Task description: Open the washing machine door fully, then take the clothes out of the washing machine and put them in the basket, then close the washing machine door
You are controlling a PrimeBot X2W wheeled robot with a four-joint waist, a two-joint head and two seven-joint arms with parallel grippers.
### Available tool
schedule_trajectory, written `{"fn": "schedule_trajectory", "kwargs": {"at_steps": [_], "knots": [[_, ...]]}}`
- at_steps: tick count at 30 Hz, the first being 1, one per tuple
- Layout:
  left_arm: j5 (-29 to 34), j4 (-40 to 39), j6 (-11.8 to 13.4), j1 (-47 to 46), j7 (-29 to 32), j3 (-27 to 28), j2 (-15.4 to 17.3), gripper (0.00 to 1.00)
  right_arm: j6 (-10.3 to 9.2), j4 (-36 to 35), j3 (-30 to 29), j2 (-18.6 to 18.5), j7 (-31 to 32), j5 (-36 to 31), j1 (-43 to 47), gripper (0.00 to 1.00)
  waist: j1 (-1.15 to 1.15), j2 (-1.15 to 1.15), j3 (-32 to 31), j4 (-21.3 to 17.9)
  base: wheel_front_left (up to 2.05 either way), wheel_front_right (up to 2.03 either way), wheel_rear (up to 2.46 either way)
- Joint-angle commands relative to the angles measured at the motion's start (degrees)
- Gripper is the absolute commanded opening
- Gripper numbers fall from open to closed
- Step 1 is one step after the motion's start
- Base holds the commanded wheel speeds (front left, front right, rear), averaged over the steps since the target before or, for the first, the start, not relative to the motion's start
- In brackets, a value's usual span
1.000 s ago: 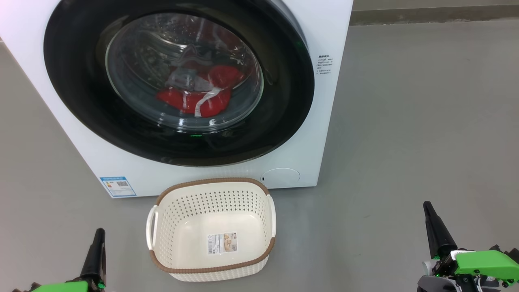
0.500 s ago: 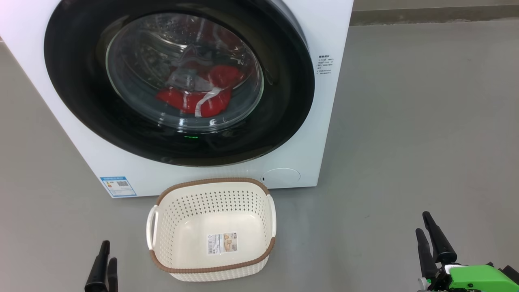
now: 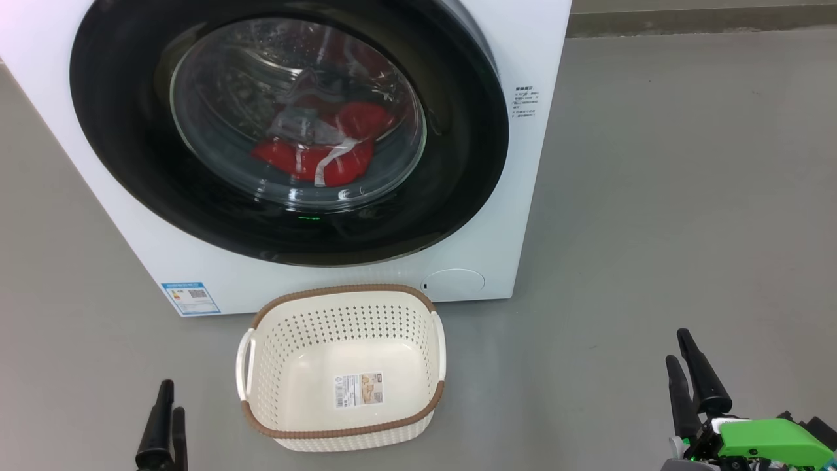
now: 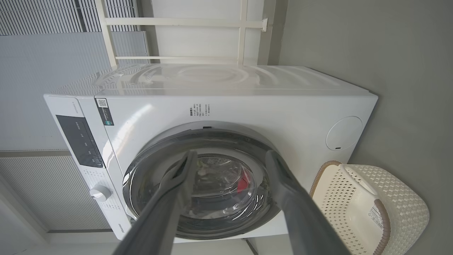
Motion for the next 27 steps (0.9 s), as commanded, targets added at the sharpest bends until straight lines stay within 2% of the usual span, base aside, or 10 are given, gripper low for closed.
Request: {"fn": "schedule_trajectory", "kwargs": {"at_steps": [1, 16, 27], "knots": [[1.0, -2.1, -0.2, -2.4, -0.6, 0.1, 0.9, 1.0, 0.02, -2.1, 0.9, -0.5, -0.6, 0.2, -2.9, 1.0, -0.01, 0.0, 0.0, 0.0, 0.0, 0.0, 0.0], [7.9, -4.3, -0.2, -2.8, -3.2, -1.1, 1.4, 1.0, 0.03, -4.5, 5.5, -2.5, -3.7, -5.2, -4.4, 1.0, -0.01, 0.0, 0.2, 0.1, 0.0, 0.0, 0.0], [16.4, -5.3, -0.3, -2.8, -5.1, -1.9, 1.9, 1.0, 0.04, -5.1, 8.5, -3.7, -5.7, -13.2, -5.5, 1.0, -0.01, 0.0, 0.1, 0.0, 0.0, 0.0, 0.0]]}}
